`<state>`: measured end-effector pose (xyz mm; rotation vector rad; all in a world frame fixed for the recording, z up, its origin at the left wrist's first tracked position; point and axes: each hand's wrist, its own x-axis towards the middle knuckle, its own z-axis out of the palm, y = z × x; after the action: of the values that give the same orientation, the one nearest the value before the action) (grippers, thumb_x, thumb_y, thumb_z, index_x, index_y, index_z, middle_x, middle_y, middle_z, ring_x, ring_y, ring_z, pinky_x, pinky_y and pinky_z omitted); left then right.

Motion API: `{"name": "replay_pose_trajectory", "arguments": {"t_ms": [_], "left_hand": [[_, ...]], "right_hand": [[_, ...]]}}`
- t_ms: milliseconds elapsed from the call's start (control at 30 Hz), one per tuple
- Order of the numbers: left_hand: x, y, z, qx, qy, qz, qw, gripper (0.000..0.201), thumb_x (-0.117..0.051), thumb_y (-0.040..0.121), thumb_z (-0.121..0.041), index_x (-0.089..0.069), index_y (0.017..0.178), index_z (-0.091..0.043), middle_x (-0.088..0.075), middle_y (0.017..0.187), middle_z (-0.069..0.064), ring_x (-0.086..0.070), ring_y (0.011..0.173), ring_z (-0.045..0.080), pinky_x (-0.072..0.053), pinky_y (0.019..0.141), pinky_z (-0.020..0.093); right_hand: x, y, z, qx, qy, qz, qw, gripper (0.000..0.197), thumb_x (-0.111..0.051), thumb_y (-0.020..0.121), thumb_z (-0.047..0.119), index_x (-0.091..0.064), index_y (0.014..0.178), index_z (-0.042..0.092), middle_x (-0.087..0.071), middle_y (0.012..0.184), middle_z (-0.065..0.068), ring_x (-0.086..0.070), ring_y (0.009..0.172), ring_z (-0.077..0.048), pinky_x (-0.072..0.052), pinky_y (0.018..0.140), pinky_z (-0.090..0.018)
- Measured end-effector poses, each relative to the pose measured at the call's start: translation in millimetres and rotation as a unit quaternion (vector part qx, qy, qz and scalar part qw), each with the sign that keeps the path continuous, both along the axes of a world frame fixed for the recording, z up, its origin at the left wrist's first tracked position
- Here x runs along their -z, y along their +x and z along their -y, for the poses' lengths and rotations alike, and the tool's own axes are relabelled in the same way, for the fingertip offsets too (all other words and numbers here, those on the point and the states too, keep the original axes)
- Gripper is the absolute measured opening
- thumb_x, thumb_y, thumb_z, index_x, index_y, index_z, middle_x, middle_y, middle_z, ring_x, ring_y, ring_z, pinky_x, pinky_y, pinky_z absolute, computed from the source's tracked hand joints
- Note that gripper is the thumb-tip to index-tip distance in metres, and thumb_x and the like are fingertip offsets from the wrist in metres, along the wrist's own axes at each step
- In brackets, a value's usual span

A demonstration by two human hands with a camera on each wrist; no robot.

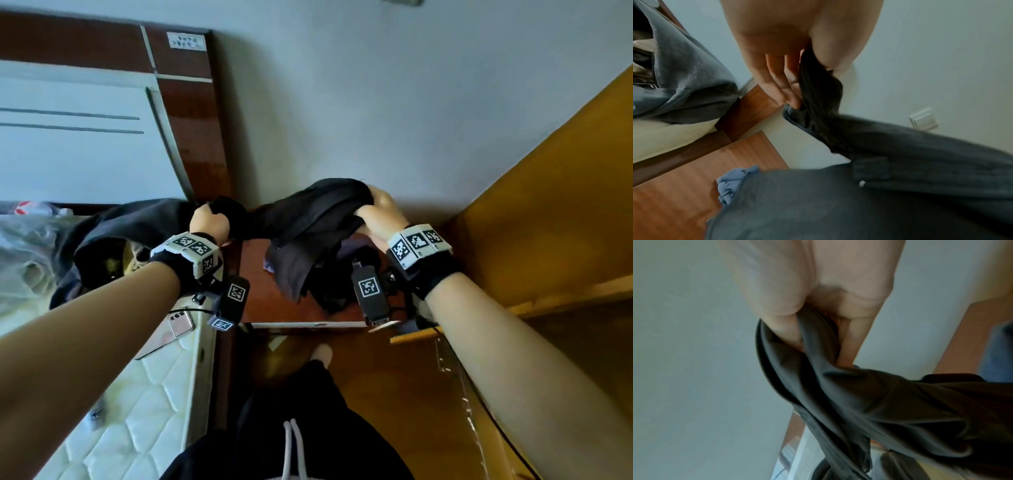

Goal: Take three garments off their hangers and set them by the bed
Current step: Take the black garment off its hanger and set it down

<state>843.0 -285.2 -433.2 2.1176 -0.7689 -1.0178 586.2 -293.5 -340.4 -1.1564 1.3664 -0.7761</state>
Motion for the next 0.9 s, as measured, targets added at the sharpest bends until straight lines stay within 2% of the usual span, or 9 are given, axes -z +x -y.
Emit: {"name": "replay_pose_trajectory", "arguments": {"t_ms": [100, 167, 333, 400, 467, 567, 667, 733, 900], "left_hand": [[21, 13, 24, -0.018, -0.005, -0.003, 1.0, 0.039, -0.041, 0.084, -0.008, -0.059, 0.115, 0.005, -0.065, 0.113, 0.026, -0.064, 0.1, 0.041, -0.053, 0.089, 0.053], [31, 14, 40, -0.038, -0.001, -0.005, 0.999, 0.043, -0.041, 0.078, -0.014, -0.059, 0.113, 0.003, -0.065, 0.11, 0.027, -0.065, 0.098, 0.043, -0.053, 0.088, 0.056], [71, 0, 63, -0.053, 0.03, 0.019, 0.998, 0.042, -0.042, 0.074, -0.014, -0.061, 0.107, 0.002, -0.067, 0.105, 0.03, -0.066, 0.093, 0.044, -0.054, 0.085, 0.057], [93, -9, 65, -0.056, 0.05, 0.017, 0.997, 0.046, -0.043, 0.069, -0.017, -0.062, 0.106, 0.003, -0.066, 0.105, 0.032, -0.066, 0.093, 0.045, -0.054, 0.085, 0.056], [86, -28, 60, -0.037, 0.077, 0.032, 0.996, 0.036, -0.046, 0.079, -0.013, -0.062, 0.107, 0.004, -0.066, 0.105, 0.031, -0.065, 0.096, 0.043, -0.054, 0.087, 0.05], [101, -47, 62, -0.017, 0.098, 0.041, 0.994, 0.026, -0.048, 0.087, -0.005, -0.062, 0.107, 0.004, -0.066, 0.098, 0.028, -0.065, 0.09, 0.04, -0.052, 0.079, 0.043], [132, -55, 65, -0.015, 0.116, 0.007, 0.993, 0.022, -0.052, 0.088, -0.009, -0.062, 0.107, -0.002, -0.063, 0.08, 0.022, -0.063, 0.071, 0.035, -0.056, 0.077, 0.051], [158, -57, 69, -0.008, 0.13, -0.002, 0.991, 0.024, -0.055, 0.088, -0.011, -0.062, 0.11, -0.003, -0.064, 0.079, 0.019, -0.063, 0.068, 0.033, -0.056, 0.076, 0.052], [201, -64, 72, 0.003, 0.163, 0.01, 0.987, 0.03, -0.055, 0.087, -0.012, -0.062, 0.115, -0.005, -0.069, 0.101, 0.027, -0.067, 0.09, 0.044, -0.055, 0.083, 0.056]], "right_hand": [[3, 0, 35, 0.005, 0.009, 0.046, 0.999, 0.046, -0.034, 0.081, -0.02, -0.057, 0.113, 0.004, -0.06, 0.084, -0.008, -0.057, 0.084, -0.026, -0.049, 0.072, -0.037], [16, -8, 61, 0.009, 0.024, 0.032, 0.999, 0.044, -0.037, 0.081, -0.017, -0.058, 0.112, 0.007, -0.061, 0.091, -0.012, -0.057, 0.091, -0.027, -0.05, 0.077, -0.04], [87, -41, 106, 0.023, 0.083, -0.043, 0.995, 0.041, -0.041, 0.077, -0.017, -0.059, 0.081, 0.019, -0.06, 0.078, -0.003, -0.058, 0.092, -0.027, -0.05, 0.082, -0.041], [124, -56, 118, 0.012, 0.101, -0.097, 0.99, 0.039, -0.045, 0.076, -0.016, -0.06, 0.088, 0.017, -0.061, 0.082, -0.007, -0.06, 0.094, -0.032, -0.052, 0.087, -0.047], [155, -71, 123, -0.012, 0.121, -0.17, 0.978, 0.036, -0.05, 0.077, -0.013, -0.058, 0.098, 0.014, -0.058, 0.091, -0.009, -0.06, 0.096, -0.033, -0.053, 0.088, -0.049], [199, -95, 135, -0.046, 0.117, -0.262, 0.957, 0.031, -0.054, 0.077, -0.009, -0.059, 0.1, 0.011, -0.06, 0.096, -0.011, -0.057, 0.093, -0.025, -0.048, 0.078, -0.034], [229, -116, 143, -0.029, 0.128, -0.318, 0.939, 0.034, -0.053, 0.078, -0.004, -0.06, 0.109, 0.008, -0.063, 0.109, -0.018, -0.06, 0.1, -0.031, -0.047, 0.077, -0.032], [247, -126, 148, -0.015, 0.147, -0.347, 0.926, 0.036, -0.05, 0.081, -0.002, -0.057, 0.115, 0.007, -0.059, 0.118, -0.02, -0.058, 0.108, -0.034, -0.045, 0.08, -0.031], [279, -141, 148, -0.029, 0.224, -0.4, 0.888, 0.044, -0.055, 0.084, 0.011, -0.05, 0.127, 0.011, -0.05, 0.132, -0.017, -0.053, 0.118, -0.033, -0.042, 0.093, -0.03]]}}
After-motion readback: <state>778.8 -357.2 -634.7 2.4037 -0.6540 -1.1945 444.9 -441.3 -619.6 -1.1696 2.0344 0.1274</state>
